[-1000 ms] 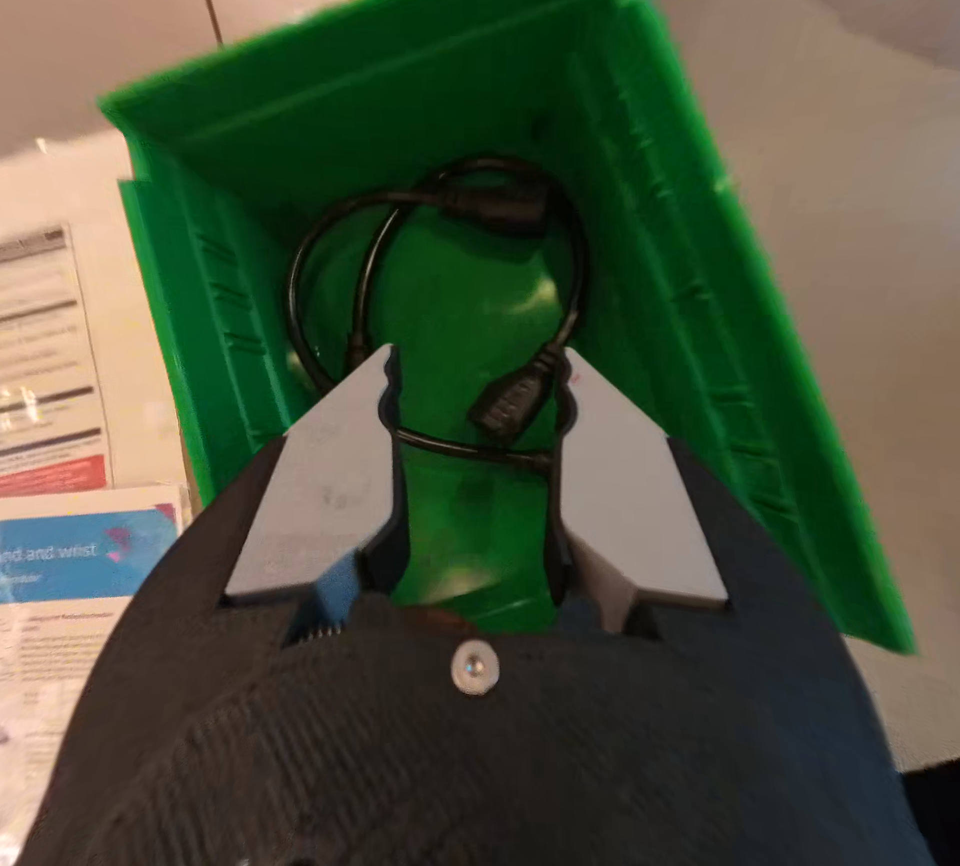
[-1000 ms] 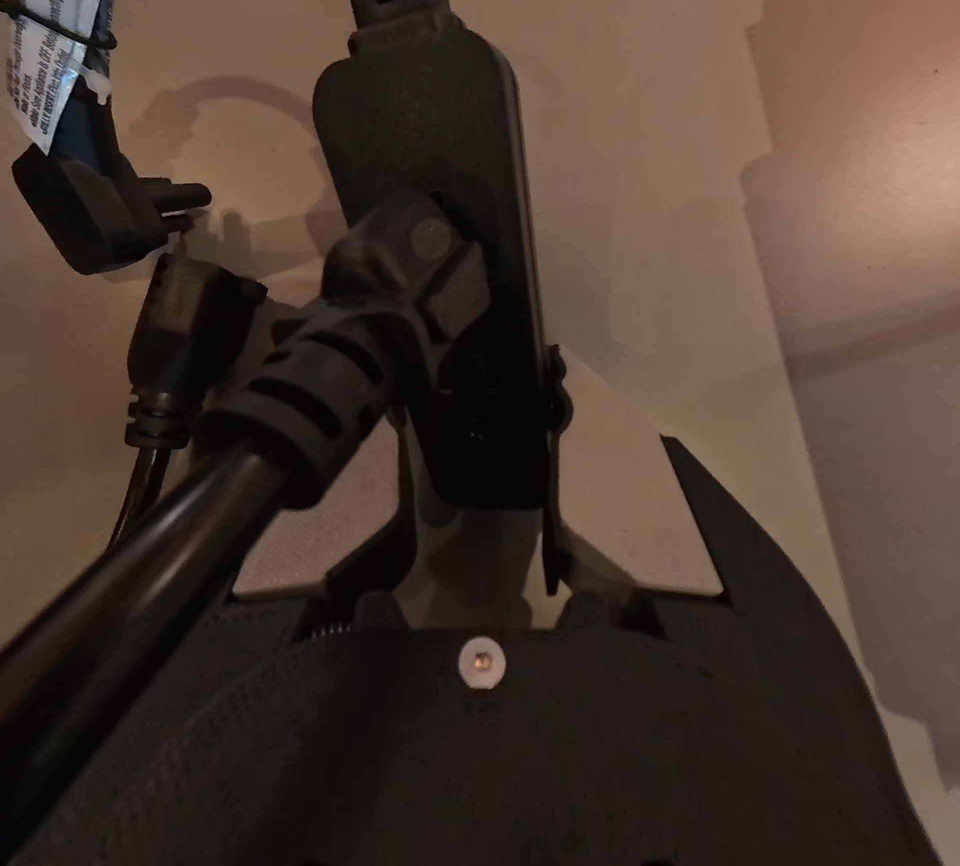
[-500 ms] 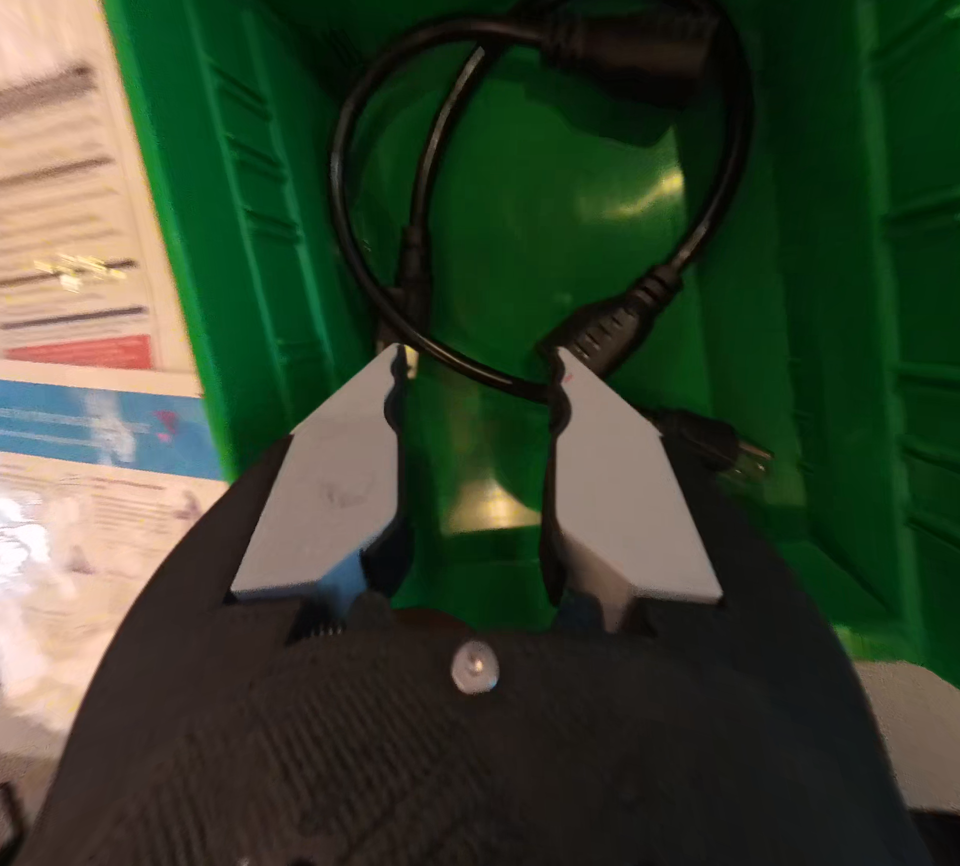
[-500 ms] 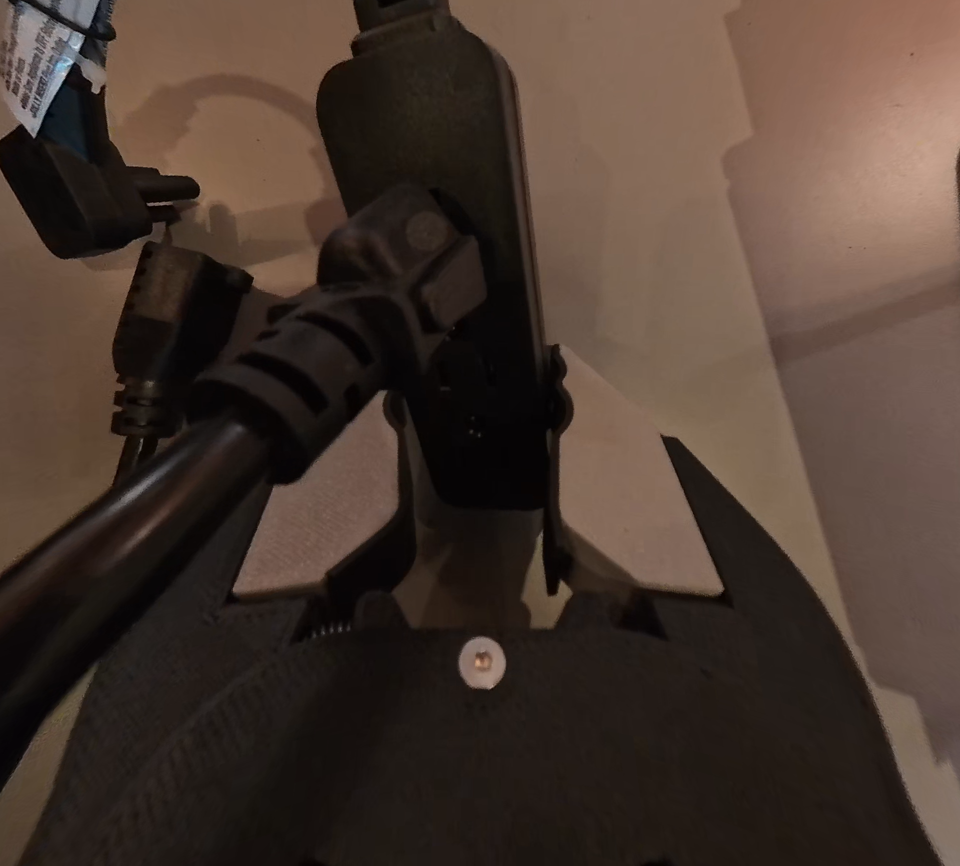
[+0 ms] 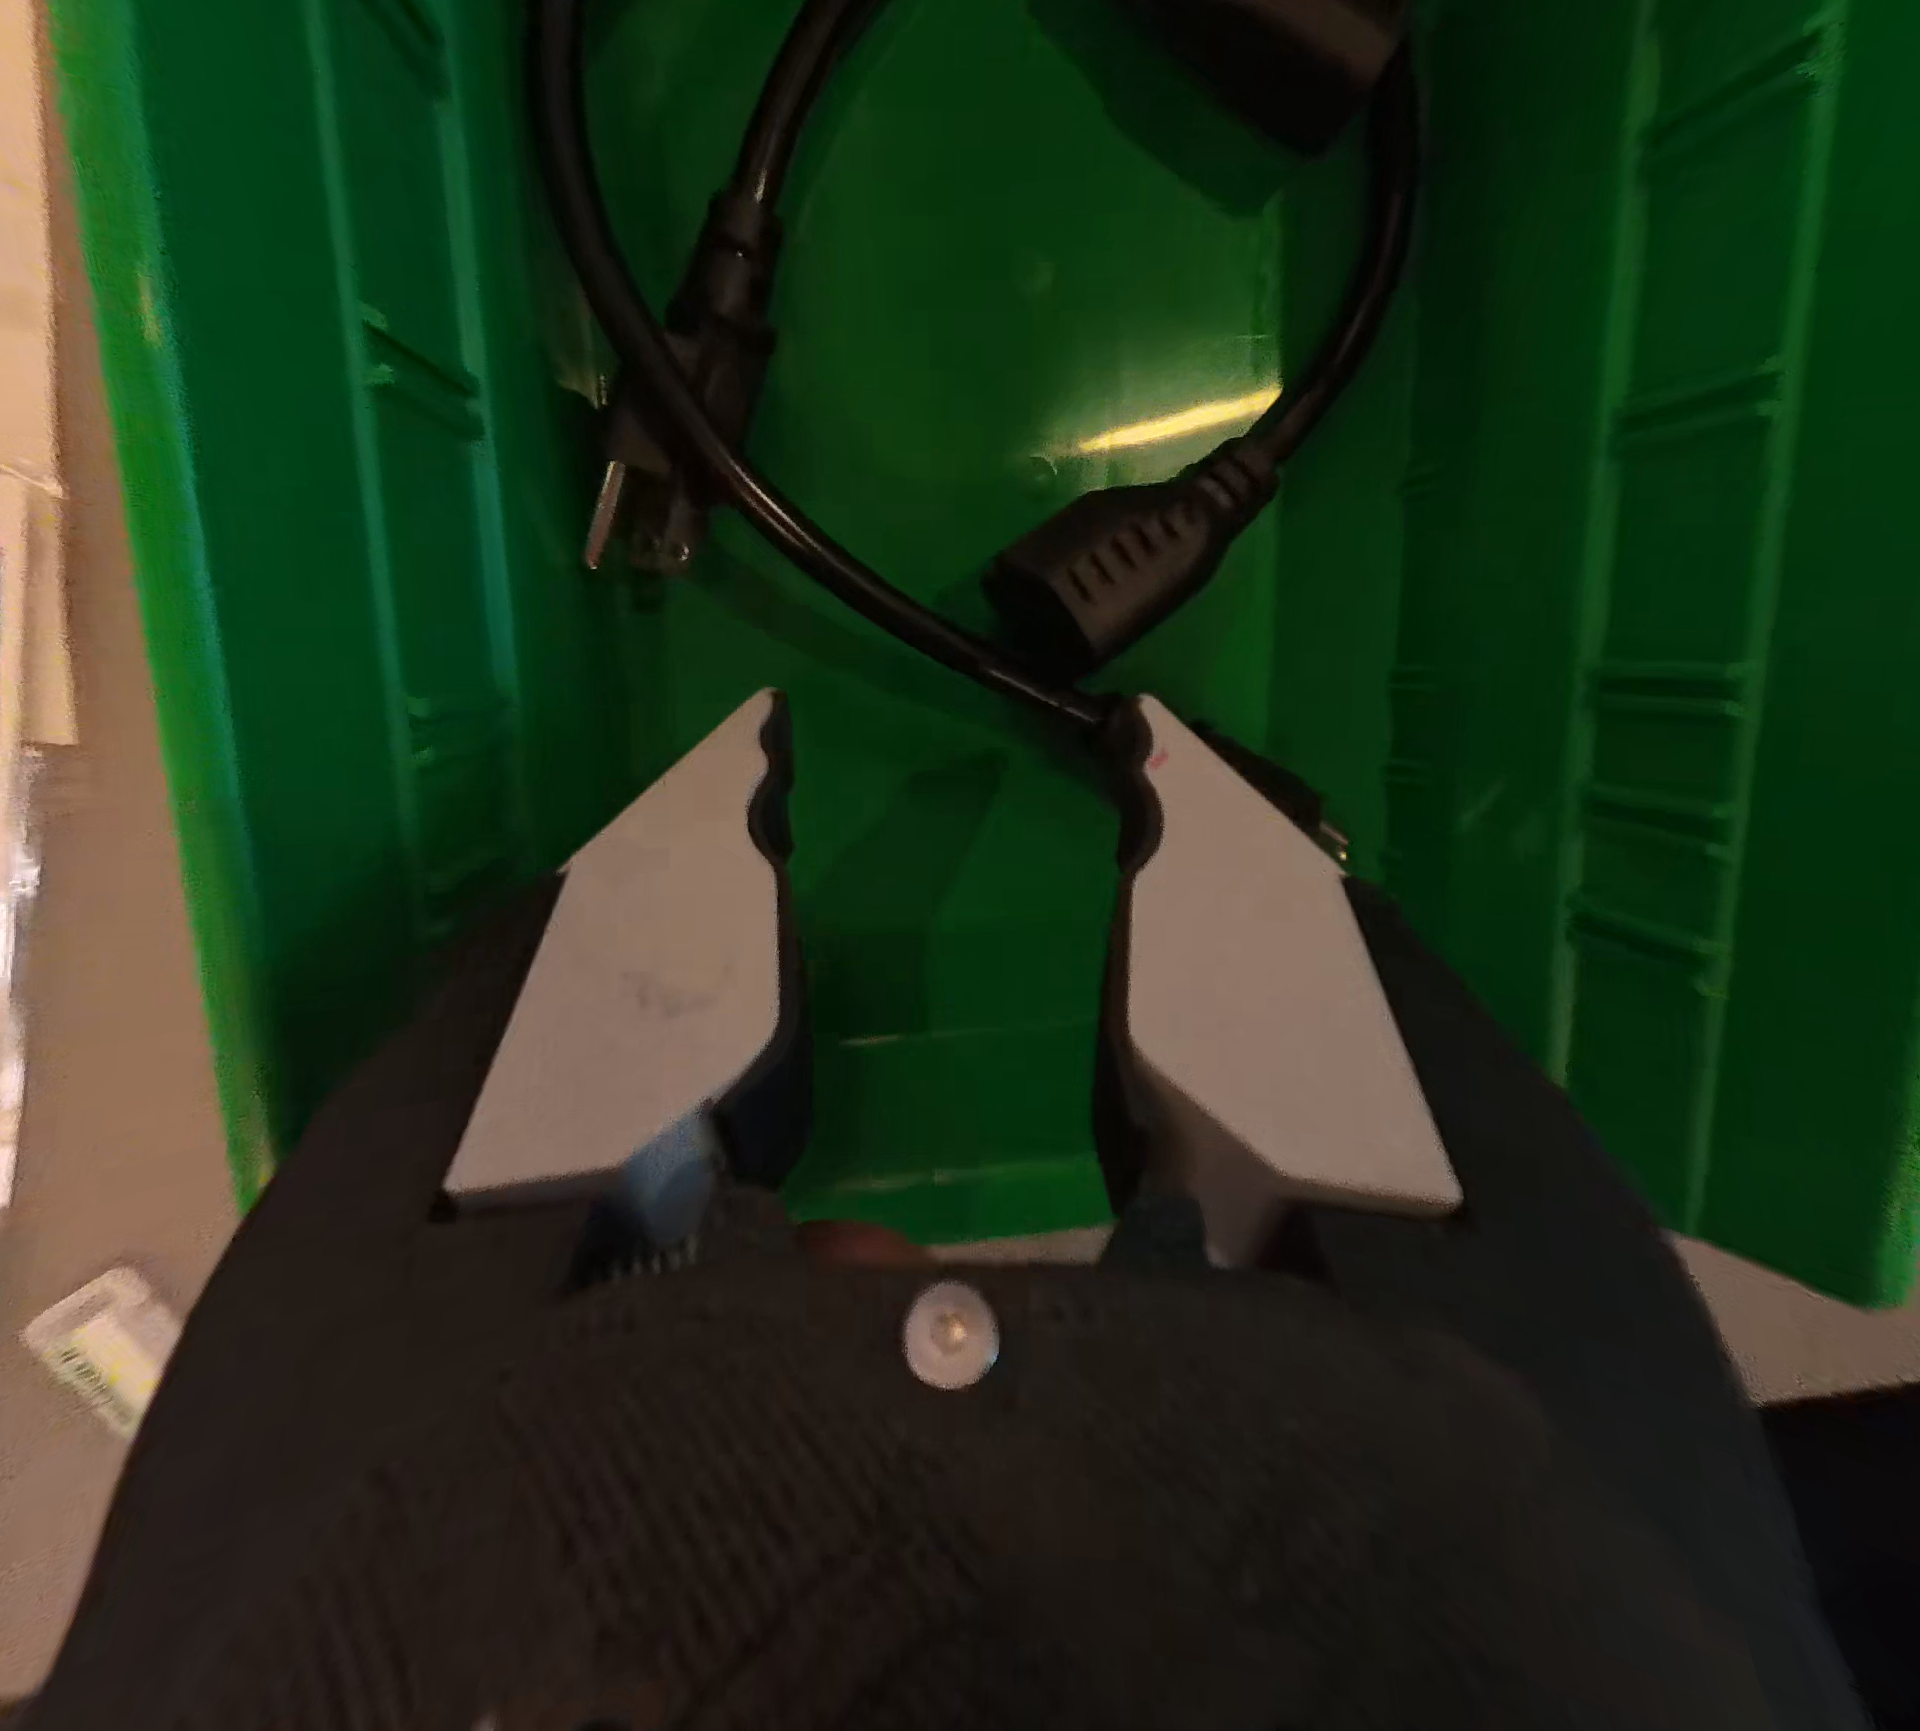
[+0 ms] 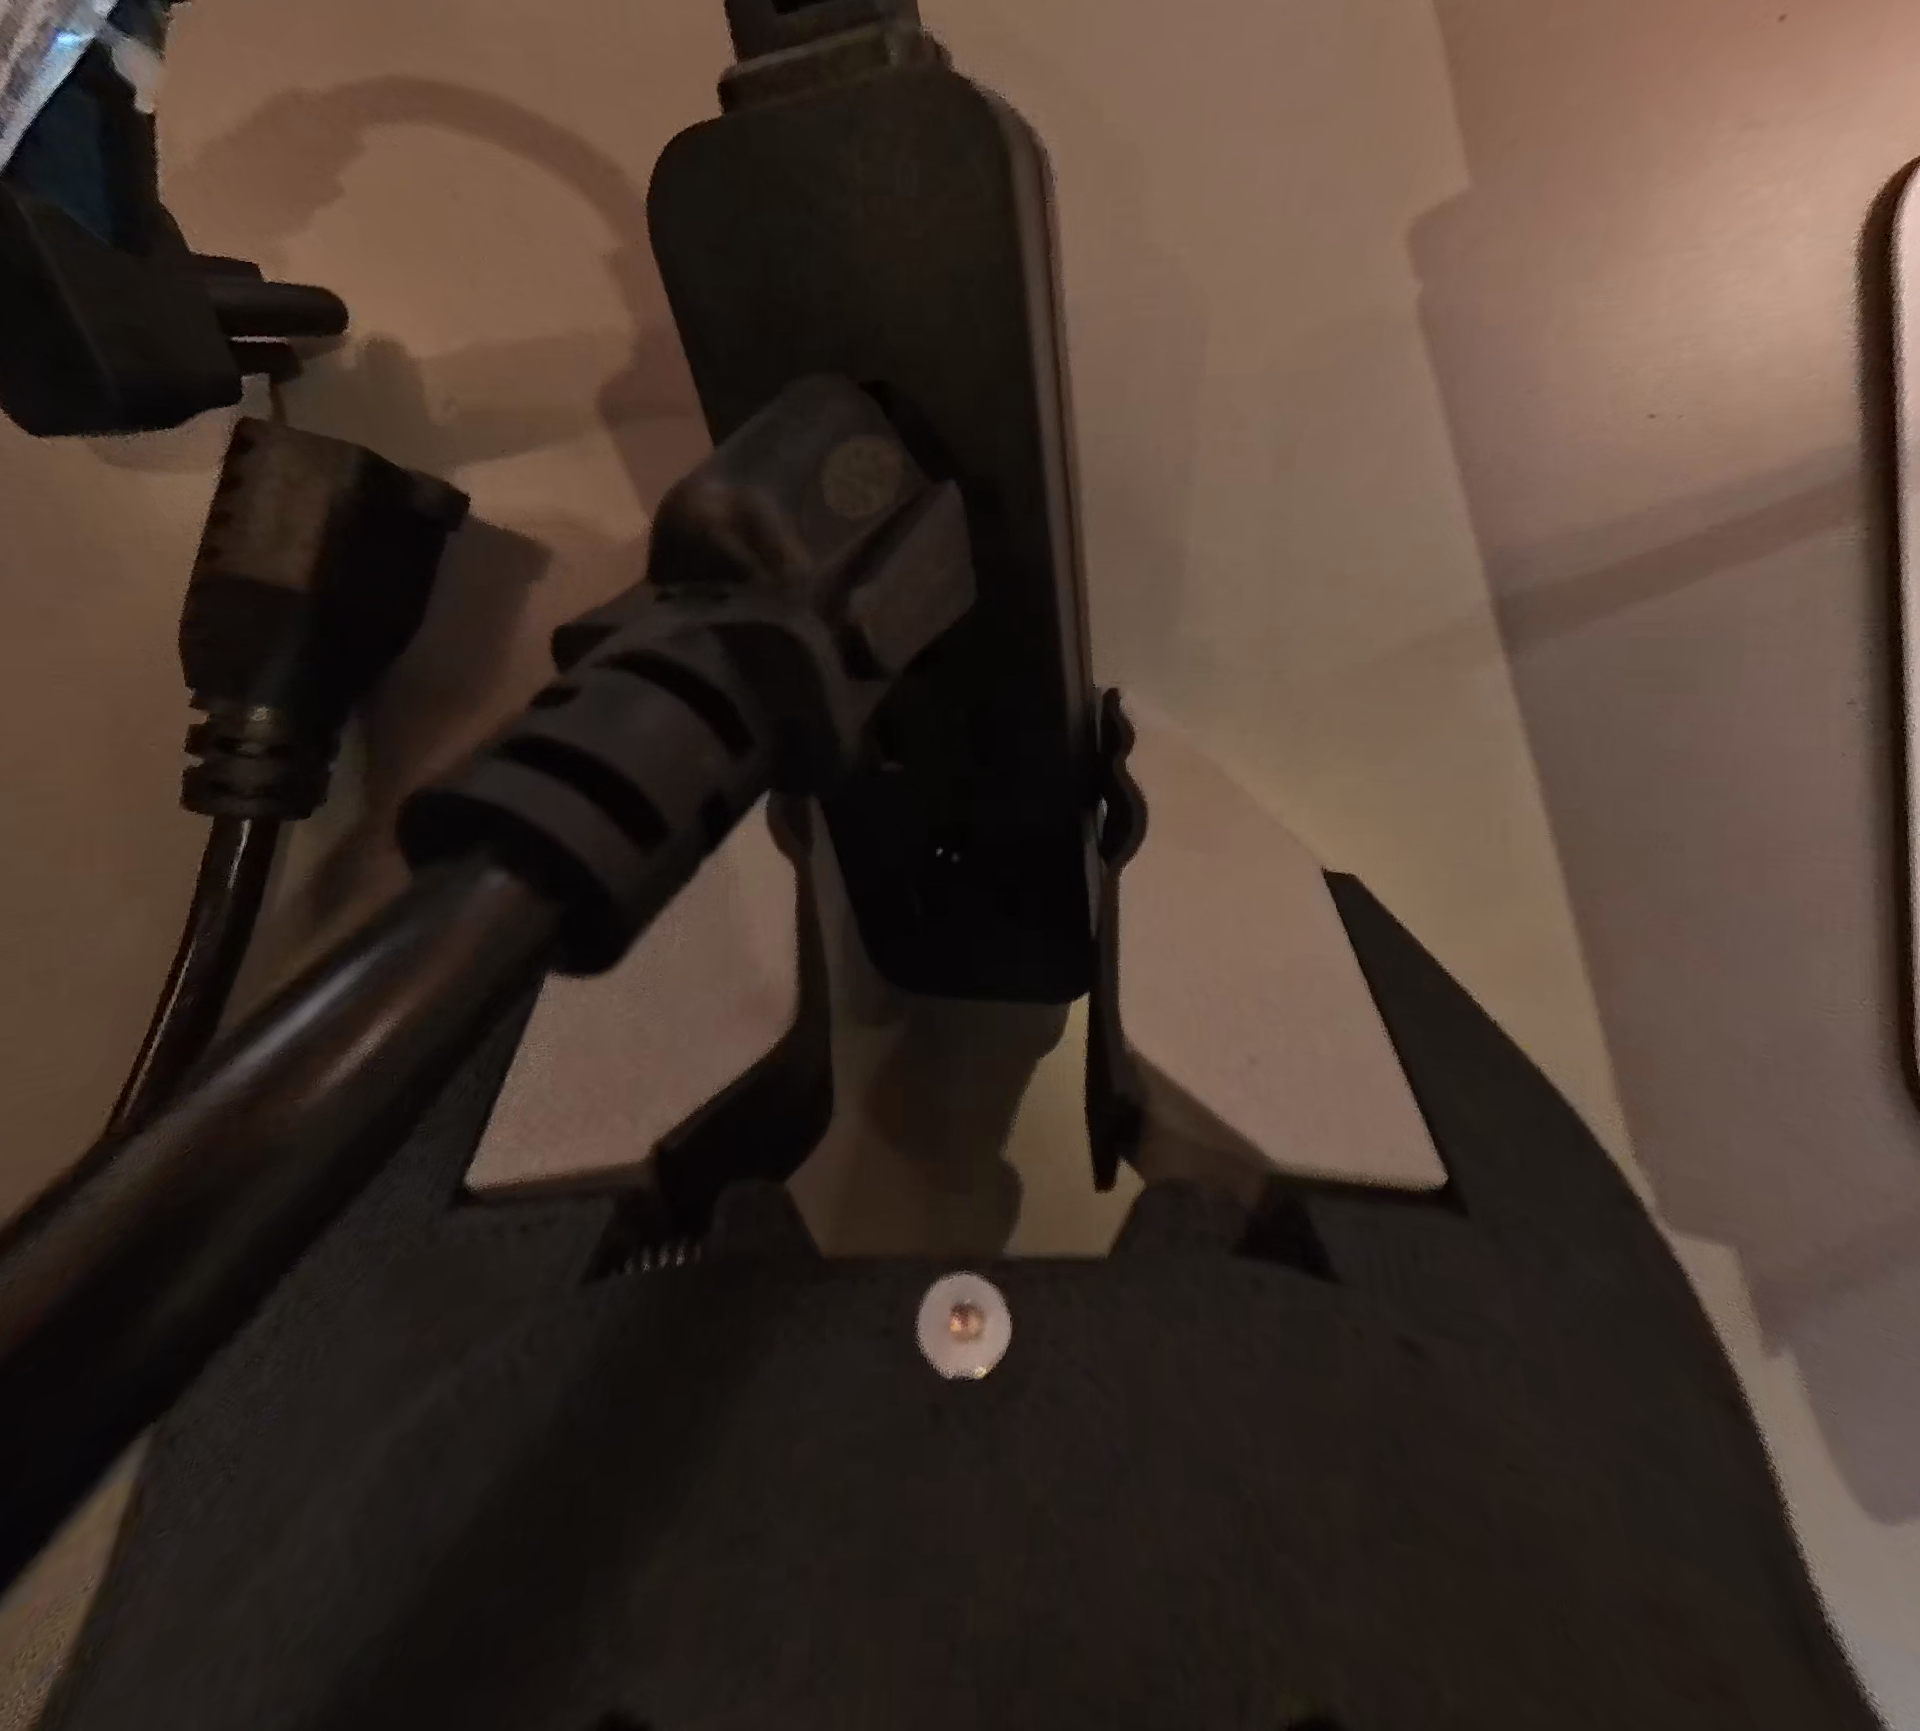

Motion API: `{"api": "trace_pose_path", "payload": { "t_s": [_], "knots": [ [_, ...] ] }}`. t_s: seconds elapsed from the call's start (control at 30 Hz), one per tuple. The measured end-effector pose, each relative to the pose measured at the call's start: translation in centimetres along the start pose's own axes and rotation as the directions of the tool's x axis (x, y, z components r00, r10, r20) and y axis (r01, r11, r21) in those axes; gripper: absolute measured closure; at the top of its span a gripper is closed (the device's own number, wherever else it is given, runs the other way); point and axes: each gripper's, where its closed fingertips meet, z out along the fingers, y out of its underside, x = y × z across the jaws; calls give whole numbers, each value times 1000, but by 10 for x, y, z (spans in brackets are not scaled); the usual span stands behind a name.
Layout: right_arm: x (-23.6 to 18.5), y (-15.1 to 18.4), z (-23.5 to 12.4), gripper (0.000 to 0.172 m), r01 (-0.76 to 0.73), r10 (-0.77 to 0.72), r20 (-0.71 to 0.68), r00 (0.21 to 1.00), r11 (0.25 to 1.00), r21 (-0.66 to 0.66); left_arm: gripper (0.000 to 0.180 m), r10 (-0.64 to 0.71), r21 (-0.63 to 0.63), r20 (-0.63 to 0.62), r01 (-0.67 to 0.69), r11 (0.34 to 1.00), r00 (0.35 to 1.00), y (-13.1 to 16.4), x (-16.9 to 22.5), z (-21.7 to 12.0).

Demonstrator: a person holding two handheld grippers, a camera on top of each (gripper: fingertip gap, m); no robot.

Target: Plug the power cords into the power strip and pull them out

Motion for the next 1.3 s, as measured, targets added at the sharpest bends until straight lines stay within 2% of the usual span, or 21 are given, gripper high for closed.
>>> {"api": "trace_pose_path", "payload": {
  "t_s": [0.03, 0.13, 0.17, 0.23, 0.3, 0.33, 0.47, 0.57, 0.63, 0.73, 0.83, 0.93, 1.1, 1.3],
  "knots": [
    [-1, 1, 0, 120, -3, 3, 7, 1000, 1000, -7, 120, -17, 1, -5, 17, 1000, 1000, -1, 1, 5],
    [-2, 2, -1, 120, 0, 0, 0, 1000, 1000, -17, 141, -38, -7, -53, 38, 999, 998, -3, 11, 18],
    [-1, 2, -2, 120, 5, -5, -7, 1000, 1000, -20, 143, -26, -7, -35, 26, 1000, 999, -5, 10, 20],
    [1, 2, -3, 122, 15, -16, -25, 1000, 1000, -27, 160, 24, -26, 22, -23, 999, 999, -3, 5, 18],
    [3, 4, -5, 121, 17, -18, -35, 999, 999, -31, 165, 23, -6, 23, -23, 1000, 999, -7, 5, 11],
    [4, 4, -6, 122, 13, -15, -38, 999, 999, -32, 180, 20, 25, 35, -21, 999, 999, -11, 2, 3],
    [11, 10, -10, 122, -7, 4, -58, 998, 999, -52, 180, 57, 199, 104, -77, 977, 993, -42, -1, -44],
    [13, 13, -11, 122, -13, 8, -76, 997, 998, -69, 180, 123, 245, 179, -166, 955, 976, -60, 7, -76],
    [13, 13, -11, 123, -11, 4, -85, 996, 997, -77, 180, 146, 255, 170, -186, 949, 975, -68, 20, -88],
    [14, 17, -12, 121, -56, 48, -80, 996, 994, -92, 180, 148, 189, 61, -157, 969, 987, -60, 40, -81],
    [11, 22, -13, 118, -167, 166, -13, 986, 981, -100, 157, 104, 157, 112, -121, 980, 988, -52, 27, -68],
    [12, 27, -18, 115, -222, 225, 15, 974, 968, -117, 147, 23, 159, 103, -40, 986, 994, -43, 13, -53],
    [17, 30, -27, 115, -203, 199, -42, 979, 969, -138, 137, -101, 142, 101, 86, 986, 990, -29, -11, -30],
    [21, 29, -29, 120, -180, 168, -92, 981, 974, -139, 129, -122, 100, 102, 111, 989, 987, -23, -16, -4]
  ]
}}
